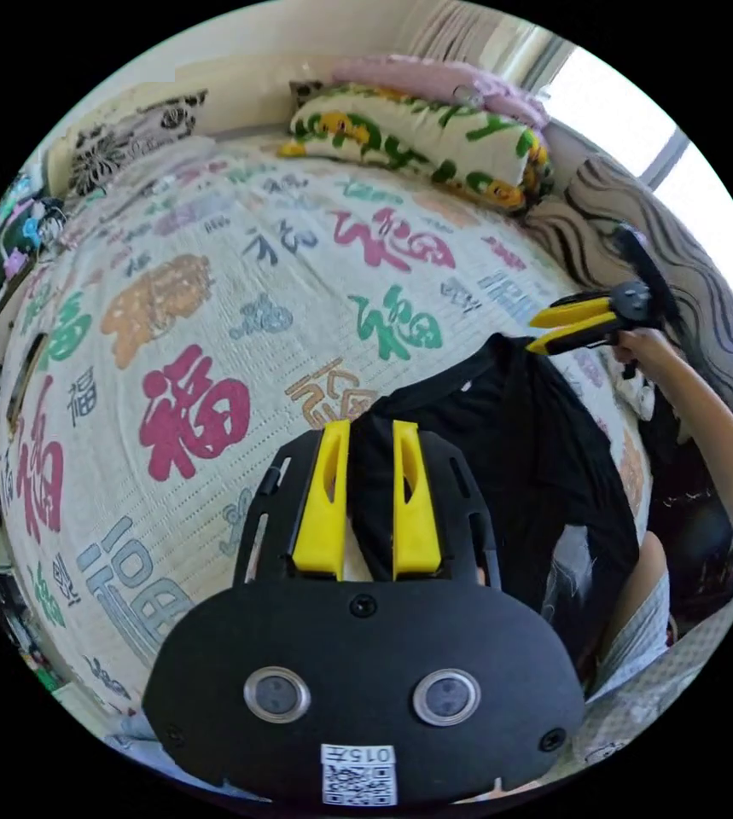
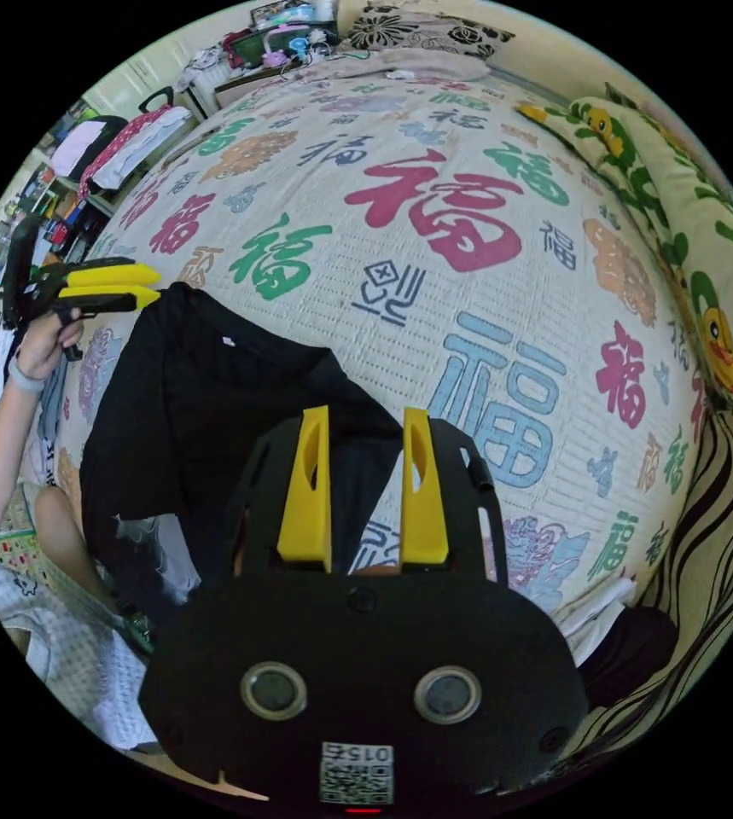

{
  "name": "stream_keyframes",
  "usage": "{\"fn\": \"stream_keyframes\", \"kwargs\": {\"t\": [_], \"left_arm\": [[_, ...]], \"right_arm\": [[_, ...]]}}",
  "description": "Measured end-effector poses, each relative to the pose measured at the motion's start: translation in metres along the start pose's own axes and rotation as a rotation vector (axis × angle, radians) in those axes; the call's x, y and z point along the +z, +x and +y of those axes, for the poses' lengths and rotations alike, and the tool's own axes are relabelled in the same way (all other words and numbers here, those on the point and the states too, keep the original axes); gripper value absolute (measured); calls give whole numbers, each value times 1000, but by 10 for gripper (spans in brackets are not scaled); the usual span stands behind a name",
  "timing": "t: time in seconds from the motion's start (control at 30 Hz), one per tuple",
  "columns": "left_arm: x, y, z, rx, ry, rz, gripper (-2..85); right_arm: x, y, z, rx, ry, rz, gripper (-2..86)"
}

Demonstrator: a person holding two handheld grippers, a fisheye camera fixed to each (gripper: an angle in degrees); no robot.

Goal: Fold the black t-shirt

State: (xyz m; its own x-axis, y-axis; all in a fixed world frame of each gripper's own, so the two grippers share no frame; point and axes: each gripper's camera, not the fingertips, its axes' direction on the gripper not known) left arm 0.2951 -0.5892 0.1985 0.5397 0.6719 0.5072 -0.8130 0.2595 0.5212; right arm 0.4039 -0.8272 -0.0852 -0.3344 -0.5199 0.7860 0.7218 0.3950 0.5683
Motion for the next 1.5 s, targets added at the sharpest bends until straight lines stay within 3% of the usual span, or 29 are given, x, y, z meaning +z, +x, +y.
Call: {"fn": "stream_keyframes", "kwargs": {"t": [0.07,0.13,0.27,0.67,0.9,1.2,1.5], "left_arm": [[32,-5,-20,-22,-136,-22,89],[34,-2,-24,-4,-134,-41,76],[23,6,-34,91,-157,-12,15],[-57,45,-91,152,-94,-193,2],[-83,64,-85,114,-80,-206,3],[-156,132,27,242,78,-134,5],[-232,274,241,331,116,6,2]], "right_arm": [[9,3,8,-12,-52,-24,116],[8,1,15,-39,-41,3,106],[-6,-5,25,-115,-84,-10,4],[-80,3,52,35,11,138,-9],[-94,5,91,93,15,136,-9],[-139,-17,237,-32,159,11,-8],[-169,-83,459,-176,205,-187,-7]]}}
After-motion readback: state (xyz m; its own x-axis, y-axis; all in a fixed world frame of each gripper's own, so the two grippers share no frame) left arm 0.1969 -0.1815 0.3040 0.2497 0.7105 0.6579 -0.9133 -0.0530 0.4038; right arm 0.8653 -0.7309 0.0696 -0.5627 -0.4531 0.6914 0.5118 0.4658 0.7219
